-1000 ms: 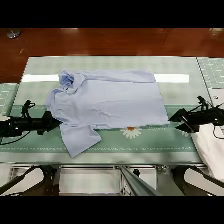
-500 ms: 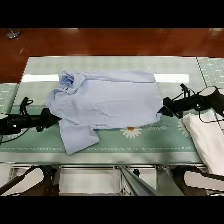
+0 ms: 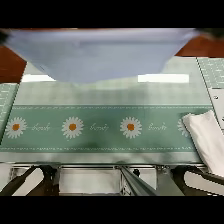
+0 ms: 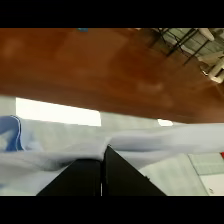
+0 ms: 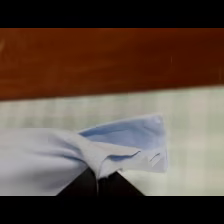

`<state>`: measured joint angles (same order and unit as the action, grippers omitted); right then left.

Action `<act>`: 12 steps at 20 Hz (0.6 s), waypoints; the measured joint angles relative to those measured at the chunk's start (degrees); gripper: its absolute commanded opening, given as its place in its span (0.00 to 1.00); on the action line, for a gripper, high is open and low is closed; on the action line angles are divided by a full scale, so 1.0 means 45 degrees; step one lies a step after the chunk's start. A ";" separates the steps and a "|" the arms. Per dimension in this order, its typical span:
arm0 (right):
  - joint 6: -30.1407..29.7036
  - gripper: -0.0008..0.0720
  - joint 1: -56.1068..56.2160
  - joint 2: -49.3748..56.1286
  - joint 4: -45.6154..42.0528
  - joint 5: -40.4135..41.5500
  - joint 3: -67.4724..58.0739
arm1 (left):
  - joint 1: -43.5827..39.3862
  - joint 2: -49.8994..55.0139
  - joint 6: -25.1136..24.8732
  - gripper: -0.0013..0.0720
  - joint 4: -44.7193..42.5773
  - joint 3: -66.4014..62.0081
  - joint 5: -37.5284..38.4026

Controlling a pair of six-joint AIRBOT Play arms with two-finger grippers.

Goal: Fold the shirts.

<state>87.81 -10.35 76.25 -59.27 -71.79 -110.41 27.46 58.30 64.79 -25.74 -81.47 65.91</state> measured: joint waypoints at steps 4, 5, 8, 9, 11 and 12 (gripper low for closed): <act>0.0126 0.05 0.0000 -0.1787 -0.0724 -0.0306 -0.2273 | 0.0000 -0.0622 0.1579 0.04 -0.2375 -0.4697 0.0185; 0.0126 0.05 0.0000 -0.2361 -0.0879 -0.0418 -0.2521 | 0.0000 -0.0869 0.1817 0.04 -0.2875 -0.5445 0.0291; 0.0063 0.05 0.0000 -0.3993 -0.1428 -0.1035 -0.2900 | 0.0000 -0.1870 0.2346 0.04 -0.4454 -0.6747 0.0709; 0.0049 0.05 0.0000 -0.4537 -0.1627 -0.1379 -0.2948 | -0.0024 -0.2229 0.2463 0.04 -0.4886 -0.6955 0.0748; 0.0019 0.05 0.0010 -0.5586 -0.2064 -0.1894 -0.2759 | -0.0330 -0.2982 0.2662 0.04 -0.5848 -0.7232 0.1001; 0.0024 0.05 0.0010 -0.6105 -0.2273 -0.2084 -0.2501 | -0.0631 -0.3288 0.2725 0.04 -0.6285 -0.7305 0.1010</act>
<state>87.92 -10.31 48.77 -69.49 -81.17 -121.67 24.62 43.51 77.06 -54.02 -114.34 70.46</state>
